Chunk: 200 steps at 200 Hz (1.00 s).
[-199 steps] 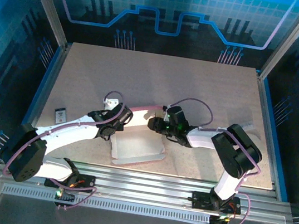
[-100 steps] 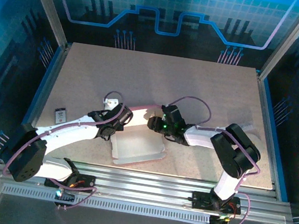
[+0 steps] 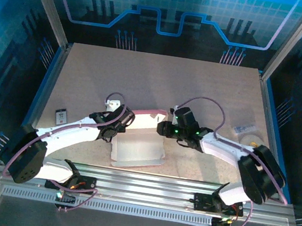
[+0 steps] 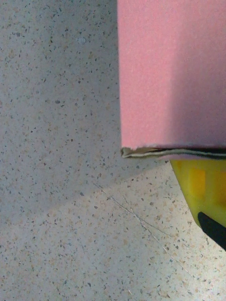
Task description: Fold the paper box
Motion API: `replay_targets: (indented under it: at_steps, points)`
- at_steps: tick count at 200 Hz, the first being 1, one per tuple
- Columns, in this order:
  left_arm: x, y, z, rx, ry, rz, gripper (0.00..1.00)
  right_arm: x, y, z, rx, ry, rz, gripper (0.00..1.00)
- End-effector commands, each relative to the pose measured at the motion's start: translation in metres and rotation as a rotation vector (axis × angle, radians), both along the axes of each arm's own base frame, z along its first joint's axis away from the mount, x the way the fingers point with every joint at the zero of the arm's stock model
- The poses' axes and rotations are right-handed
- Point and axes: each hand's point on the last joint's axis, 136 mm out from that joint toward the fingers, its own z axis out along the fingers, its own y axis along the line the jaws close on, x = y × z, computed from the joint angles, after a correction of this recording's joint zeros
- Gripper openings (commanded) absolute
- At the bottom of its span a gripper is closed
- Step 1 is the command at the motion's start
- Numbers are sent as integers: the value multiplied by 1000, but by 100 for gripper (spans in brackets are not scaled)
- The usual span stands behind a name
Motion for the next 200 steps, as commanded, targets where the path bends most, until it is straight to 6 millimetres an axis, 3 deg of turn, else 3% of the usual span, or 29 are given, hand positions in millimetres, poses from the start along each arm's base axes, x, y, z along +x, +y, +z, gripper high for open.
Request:
replay_targets:
  at_steps: [1, 35, 59, 64, 84, 129, 200]
  points:
    - [-5, -2, -2, -10, 4, -25, 11, -19, -28, 2, -95, 13, 45, 46]
    - [-5, -2, -2, -8, -2, -31, 11, -20, -45, 42, -131, -43, 87, 49]
    - [-5, -2, -2, -11, -9, -31, 11, -16, -52, 55, -165, -48, 102, 49]
    - [-6, -2, -2, -11, -9, -29, 11, -10, -49, 67, -157, -67, 100, 49]
    - [-6, -1, -3, -14, -13, -25, 12, 0, -44, 75, -173, -58, 117, 49]
    - [-6, -1, 1, -9, -25, -26, 12, 24, -27, 73, -189, -35, 133, 47]
    - [-5, -2, 4, 2, -34, -23, 12, 43, -11, 45, -257, 16, 165, 39]
